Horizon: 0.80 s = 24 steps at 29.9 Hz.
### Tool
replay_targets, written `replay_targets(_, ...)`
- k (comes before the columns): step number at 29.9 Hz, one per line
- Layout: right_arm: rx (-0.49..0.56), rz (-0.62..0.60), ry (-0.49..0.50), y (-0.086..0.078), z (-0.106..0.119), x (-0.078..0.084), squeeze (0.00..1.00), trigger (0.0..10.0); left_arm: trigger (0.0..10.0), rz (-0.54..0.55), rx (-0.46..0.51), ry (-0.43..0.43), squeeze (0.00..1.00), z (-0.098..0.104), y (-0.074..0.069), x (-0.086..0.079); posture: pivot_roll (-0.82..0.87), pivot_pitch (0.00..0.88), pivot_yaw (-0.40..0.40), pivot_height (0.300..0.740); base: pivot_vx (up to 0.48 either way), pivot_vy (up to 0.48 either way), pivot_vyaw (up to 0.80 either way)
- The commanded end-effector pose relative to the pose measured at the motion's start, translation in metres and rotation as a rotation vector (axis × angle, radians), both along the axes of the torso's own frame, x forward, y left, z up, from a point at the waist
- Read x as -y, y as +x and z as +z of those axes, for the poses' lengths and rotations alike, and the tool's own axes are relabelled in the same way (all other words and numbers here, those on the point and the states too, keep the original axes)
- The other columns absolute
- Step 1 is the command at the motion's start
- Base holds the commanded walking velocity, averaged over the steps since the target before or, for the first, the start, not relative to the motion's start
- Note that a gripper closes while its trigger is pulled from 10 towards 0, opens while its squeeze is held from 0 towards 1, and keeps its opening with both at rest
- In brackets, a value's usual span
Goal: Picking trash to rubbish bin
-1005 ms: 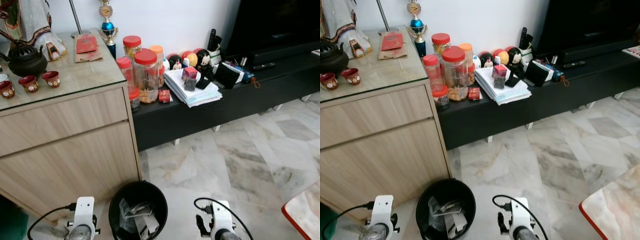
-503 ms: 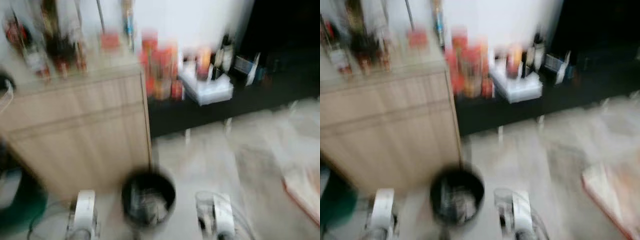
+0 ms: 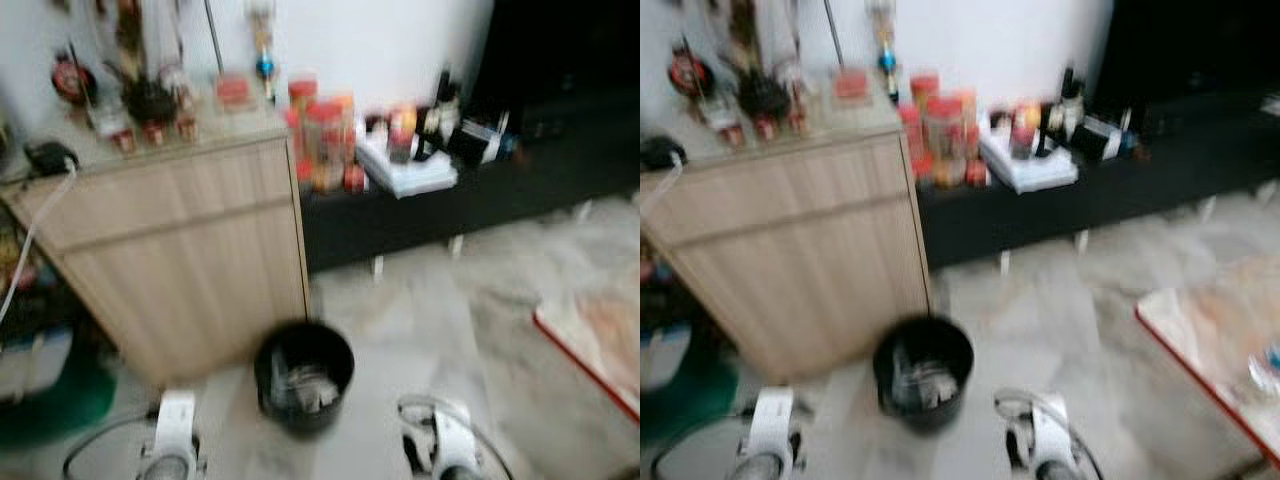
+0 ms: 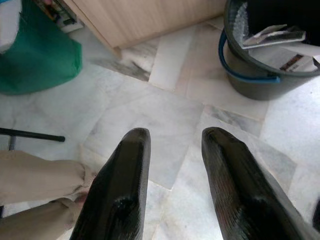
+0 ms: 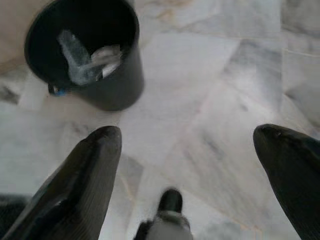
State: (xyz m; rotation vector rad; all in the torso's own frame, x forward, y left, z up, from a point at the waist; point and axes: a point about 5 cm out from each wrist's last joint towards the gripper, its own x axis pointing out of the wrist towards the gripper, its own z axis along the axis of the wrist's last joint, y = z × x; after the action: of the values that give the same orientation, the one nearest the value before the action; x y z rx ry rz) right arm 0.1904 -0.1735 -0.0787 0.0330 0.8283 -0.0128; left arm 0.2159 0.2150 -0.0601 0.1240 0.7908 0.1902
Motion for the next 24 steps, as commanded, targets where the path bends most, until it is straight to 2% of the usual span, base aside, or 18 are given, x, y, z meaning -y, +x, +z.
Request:
replay_targets(1,0.013,-0.004,0.013,0.0038,0.0017,-0.0045,0.00,10.0,10.0,-0.008,-0.013,0.011,0.00,-0.0011,-0.0030,-0.0035,-0.05,0.000,0.008,0.740,-0.262,0.000,0.00)
replay_targets(19,0.011,-0.009,0.015,0.0023,0.0010,-0.0043,0.00,10.0,10.0,-0.009,-0.007,0.008,0.00,-0.0005,-0.0015,-0.0021,-0.05,0.000,0.010,0.740,-0.258,0.000,0.00)
replay_targets(24,0.016,-0.008,0.015,0.0032,0.0015,-0.0046,0.00,10.0,10.0,-0.011,-0.004,0.006,0.00,0.0001,-0.0003,-0.0018,-0.05,0.000,0.012,0.740,0.000,0.000,0.00)
